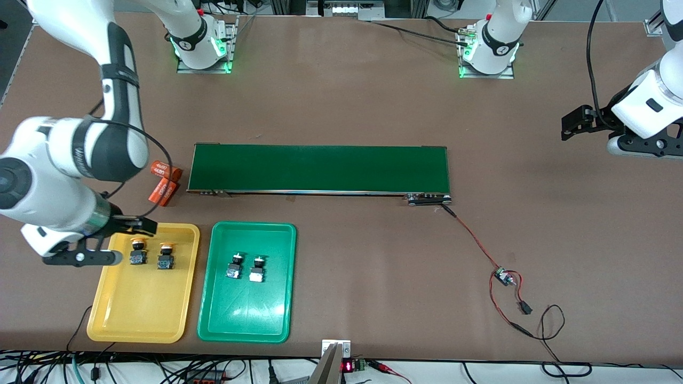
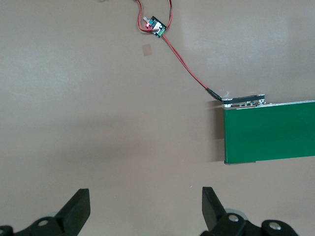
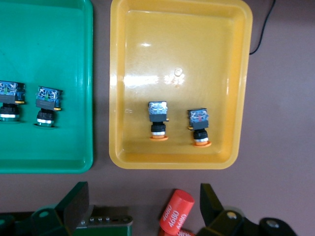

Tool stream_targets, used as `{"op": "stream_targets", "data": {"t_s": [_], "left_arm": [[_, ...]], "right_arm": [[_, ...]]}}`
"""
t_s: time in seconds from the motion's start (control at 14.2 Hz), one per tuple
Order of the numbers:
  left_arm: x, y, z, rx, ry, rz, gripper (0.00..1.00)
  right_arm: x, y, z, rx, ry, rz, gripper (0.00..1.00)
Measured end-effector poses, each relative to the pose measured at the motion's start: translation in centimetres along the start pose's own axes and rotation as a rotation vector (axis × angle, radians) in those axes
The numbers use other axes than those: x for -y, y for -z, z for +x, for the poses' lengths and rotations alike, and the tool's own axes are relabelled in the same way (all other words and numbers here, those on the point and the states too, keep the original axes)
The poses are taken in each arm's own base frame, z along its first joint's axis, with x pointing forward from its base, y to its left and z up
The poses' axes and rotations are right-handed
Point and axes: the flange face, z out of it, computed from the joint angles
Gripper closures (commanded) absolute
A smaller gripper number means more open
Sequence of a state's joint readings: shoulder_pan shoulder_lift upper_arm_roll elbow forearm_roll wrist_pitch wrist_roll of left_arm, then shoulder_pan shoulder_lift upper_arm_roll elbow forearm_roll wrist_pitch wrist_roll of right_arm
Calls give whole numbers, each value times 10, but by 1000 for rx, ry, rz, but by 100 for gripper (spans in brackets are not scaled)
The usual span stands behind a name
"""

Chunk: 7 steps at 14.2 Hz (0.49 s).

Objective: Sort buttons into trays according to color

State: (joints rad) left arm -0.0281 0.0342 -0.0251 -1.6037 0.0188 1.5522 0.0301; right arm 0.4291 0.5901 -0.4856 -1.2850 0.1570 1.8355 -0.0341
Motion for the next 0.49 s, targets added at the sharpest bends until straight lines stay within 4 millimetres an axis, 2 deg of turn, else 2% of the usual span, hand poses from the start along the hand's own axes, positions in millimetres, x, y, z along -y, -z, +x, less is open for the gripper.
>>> {"op": "stream_targets", "data": {"t_s": [0.07,0.28,0.49], "left_arm": [[0,0,0,0,0,0,0],[0,1,0,-3,0,0,0],[0,1,0,-9,0,0,0]], "right_arm": [[-13,9,-1,-7,-2,5,0],[-72,35,-18,34,-53,73,0],[-113,79,-47,67,-84,164,0]]}}
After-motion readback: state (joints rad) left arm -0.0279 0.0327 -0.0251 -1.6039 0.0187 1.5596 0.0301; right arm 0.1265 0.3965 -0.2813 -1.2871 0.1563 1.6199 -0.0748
